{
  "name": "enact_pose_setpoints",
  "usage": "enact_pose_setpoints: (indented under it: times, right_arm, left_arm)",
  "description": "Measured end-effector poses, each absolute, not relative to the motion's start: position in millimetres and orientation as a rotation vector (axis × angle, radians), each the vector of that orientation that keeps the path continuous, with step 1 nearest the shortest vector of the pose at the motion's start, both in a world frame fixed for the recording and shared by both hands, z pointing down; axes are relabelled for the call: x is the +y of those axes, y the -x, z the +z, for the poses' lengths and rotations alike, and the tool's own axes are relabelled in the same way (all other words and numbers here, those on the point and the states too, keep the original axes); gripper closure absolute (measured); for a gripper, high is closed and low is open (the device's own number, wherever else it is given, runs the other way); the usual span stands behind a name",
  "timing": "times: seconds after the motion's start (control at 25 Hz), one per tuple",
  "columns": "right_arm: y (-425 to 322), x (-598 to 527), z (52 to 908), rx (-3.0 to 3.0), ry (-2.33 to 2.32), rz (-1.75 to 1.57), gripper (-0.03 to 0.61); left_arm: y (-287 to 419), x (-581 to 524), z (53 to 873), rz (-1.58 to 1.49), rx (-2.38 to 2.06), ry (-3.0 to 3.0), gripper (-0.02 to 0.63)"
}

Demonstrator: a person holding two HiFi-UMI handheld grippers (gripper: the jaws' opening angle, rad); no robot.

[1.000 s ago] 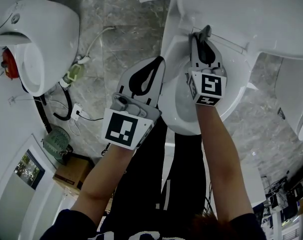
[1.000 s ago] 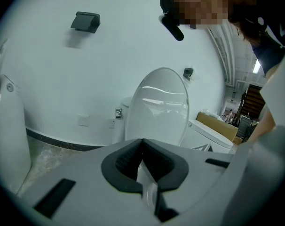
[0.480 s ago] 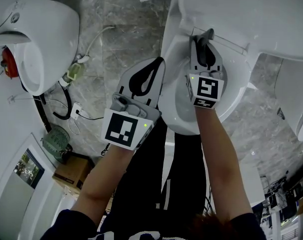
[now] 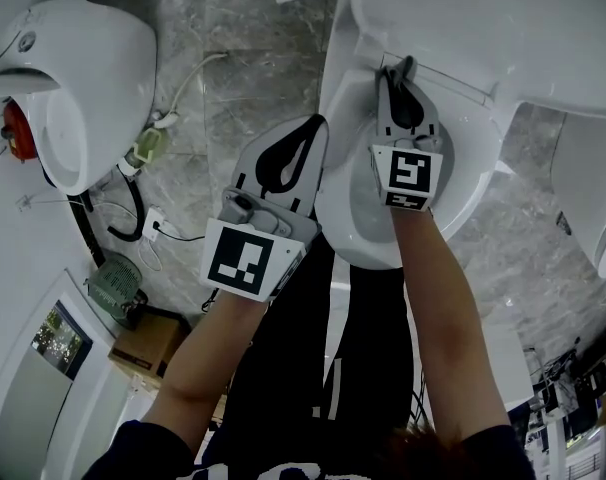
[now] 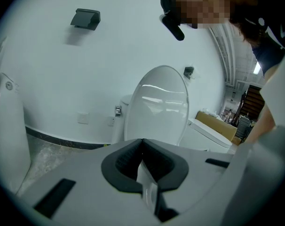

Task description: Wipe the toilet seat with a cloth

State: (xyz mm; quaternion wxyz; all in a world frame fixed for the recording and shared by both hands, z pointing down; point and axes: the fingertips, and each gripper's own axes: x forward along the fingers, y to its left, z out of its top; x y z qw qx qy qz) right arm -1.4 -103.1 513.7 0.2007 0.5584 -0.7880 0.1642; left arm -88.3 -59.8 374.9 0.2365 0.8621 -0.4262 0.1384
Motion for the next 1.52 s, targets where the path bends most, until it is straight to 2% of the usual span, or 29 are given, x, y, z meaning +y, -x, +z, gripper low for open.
enact_pose_setpoints:
  times: [0.48,1.0,1.52]
  right_arm:
    - [3,-101,513,-2.227,-1.400,0.299,0.546]
    - [2,-96,515,-2.288,-1.023,0.021,0.546]
    - [-26,-89,521,-2.230,-0.878,-0.019,0.546]
  left_arm:
    - [72,-67,364,0.306,-1.171,-2.390,0.603]
    - [66,-61,370,0.393,-1.121,-2.391,0.603]
    - [53,-60,362,0.380,-1.101,-2.391,0.603]
